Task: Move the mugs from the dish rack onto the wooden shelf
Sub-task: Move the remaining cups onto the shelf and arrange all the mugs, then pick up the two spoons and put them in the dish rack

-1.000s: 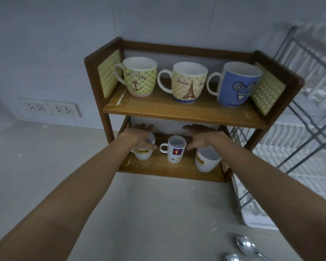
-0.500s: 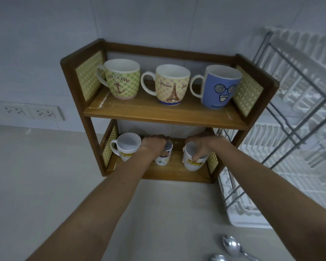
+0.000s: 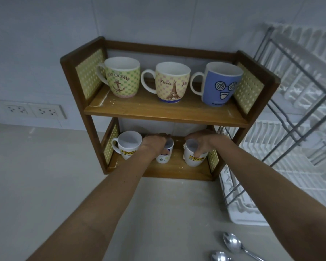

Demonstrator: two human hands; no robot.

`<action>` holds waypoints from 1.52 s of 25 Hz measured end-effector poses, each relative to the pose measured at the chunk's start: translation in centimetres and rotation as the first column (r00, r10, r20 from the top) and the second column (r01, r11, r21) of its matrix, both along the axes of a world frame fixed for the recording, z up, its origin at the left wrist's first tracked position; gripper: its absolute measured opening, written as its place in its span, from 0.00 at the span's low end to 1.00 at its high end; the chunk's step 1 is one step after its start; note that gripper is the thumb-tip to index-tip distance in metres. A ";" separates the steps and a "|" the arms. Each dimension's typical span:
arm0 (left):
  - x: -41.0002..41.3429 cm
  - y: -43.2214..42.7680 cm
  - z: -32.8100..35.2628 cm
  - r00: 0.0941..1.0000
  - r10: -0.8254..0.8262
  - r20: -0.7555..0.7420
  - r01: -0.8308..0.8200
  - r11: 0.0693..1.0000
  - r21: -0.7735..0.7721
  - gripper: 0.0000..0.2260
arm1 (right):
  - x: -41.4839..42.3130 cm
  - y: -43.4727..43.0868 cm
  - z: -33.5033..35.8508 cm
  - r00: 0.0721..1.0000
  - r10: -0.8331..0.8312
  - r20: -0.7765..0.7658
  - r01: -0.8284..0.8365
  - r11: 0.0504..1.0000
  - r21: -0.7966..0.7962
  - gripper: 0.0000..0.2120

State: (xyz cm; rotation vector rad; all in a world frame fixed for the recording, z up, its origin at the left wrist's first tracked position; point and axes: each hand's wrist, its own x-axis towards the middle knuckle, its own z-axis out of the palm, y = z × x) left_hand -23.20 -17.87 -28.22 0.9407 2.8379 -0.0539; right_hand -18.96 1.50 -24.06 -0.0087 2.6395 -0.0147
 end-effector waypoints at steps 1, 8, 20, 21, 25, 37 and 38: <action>-0.1 -0.1 0.0 1.000 -0.005 0.014 0.005 1.000 -0.003 0.29 | 0.1 0.0 -0.1 1.000 -0.009 -0.005 0.009 1.000 -0.003 0.39; 2.4 -3.5 0.8 0.999 0.007 -0.039 0.003 0.971 0.239 0.31 | 2.7 -2.2 0.6 0.995 -0.081 -0.055 0.087 0.989 0.116 0.42; 32.9 2.3 -7.4 0.973 -0.228 0.029 0.169 0.795 0.583 0.12 | 29.0 2.3 -7.3 0.883 -0.320 -0.342 0.238 0.935 -0.261 0.08; 34.0 3.7 -8.1 0.974 -0.225 -0.003 0.189 0.814 0.549 0.14 | 29.8 3.8 -8.2 0.879 -0.364 -0.308 0.293 0.922 -0.255 0.08; 37.0 7.8 -9.6 0.995 -0.099 0.027 0.082 0.926 0.368 0.21 | 32.3 7.3 -11.0 0.905 -0.364 -0.221 0.316 0.921 -0.227 0.12; 42.2 9.3 -9.4 0.886 0.462 0.017 -0.419 0.786 0.454 0.04 | 31.7 10.0 -10.6 0.989 -0.122 -0.084 0.084 0.928 -0.363 0.04; 42.3 9.3 -9.2 0.845 0.528 0.081 -0.500 0.729 0.467 0.04 | 31.6 10.0 -10.4 0.995 -0.087 -0.054 0.060 0.920 -0.387 0.02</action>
